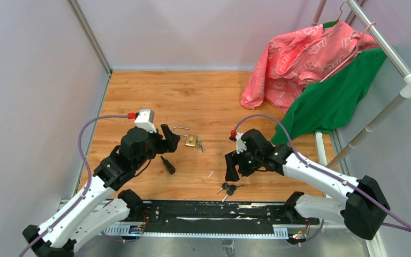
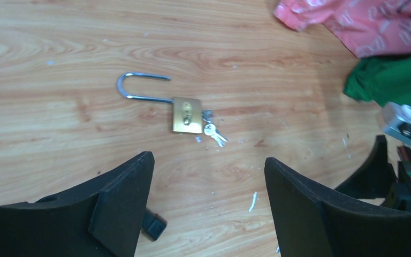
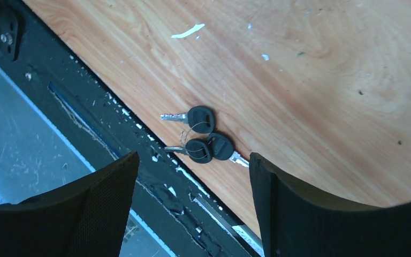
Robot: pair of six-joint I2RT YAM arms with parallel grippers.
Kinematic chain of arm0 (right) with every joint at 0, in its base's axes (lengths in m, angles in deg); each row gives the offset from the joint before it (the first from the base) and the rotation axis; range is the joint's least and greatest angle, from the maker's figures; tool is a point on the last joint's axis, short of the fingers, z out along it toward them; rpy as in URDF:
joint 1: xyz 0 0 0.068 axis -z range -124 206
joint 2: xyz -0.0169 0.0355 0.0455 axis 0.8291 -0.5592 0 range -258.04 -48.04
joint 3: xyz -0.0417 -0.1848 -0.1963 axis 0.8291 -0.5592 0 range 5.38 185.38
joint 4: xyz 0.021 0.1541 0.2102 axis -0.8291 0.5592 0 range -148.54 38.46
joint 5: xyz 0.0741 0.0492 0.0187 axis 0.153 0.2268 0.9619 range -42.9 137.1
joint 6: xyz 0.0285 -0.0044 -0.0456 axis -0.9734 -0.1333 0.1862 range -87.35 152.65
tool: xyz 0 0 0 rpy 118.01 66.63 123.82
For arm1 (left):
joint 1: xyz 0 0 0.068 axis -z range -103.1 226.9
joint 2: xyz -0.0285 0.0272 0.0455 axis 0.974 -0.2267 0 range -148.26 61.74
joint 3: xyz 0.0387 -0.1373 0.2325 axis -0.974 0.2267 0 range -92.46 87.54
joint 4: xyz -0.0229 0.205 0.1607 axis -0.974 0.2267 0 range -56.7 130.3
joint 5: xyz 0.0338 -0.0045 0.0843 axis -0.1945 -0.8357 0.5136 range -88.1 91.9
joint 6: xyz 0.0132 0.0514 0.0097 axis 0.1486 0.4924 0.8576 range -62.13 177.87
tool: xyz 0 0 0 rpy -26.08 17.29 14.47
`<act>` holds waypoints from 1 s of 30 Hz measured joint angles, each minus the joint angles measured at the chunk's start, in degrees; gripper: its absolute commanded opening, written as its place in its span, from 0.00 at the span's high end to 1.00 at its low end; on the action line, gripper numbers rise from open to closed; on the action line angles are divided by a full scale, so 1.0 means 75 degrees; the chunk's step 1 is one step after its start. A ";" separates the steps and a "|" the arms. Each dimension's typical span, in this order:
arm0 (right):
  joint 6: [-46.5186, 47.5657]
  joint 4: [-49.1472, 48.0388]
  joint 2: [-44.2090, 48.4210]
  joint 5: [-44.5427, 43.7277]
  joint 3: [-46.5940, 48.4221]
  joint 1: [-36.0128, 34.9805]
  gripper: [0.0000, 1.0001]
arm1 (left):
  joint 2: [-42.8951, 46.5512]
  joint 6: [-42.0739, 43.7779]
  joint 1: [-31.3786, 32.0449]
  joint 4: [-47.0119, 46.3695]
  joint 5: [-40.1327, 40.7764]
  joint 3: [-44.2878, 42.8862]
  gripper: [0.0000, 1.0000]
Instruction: Unlock with the key
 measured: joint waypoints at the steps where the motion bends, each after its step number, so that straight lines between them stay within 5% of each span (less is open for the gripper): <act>1: -0.0009 -0.0003 0.0000 0.0131 -0.0017 -0.0023 0.23 | -0.0058 0.0093 0.0122 -0.0105 -0.0082 -0.0003 0.20; 30: 0.0504 0.0350 -0.2850 -0.0650 0.1084 -0.1606 0.54 | -0.0274 0.0758 0.0635 -0.0924 -0.1049 0.0268 0.21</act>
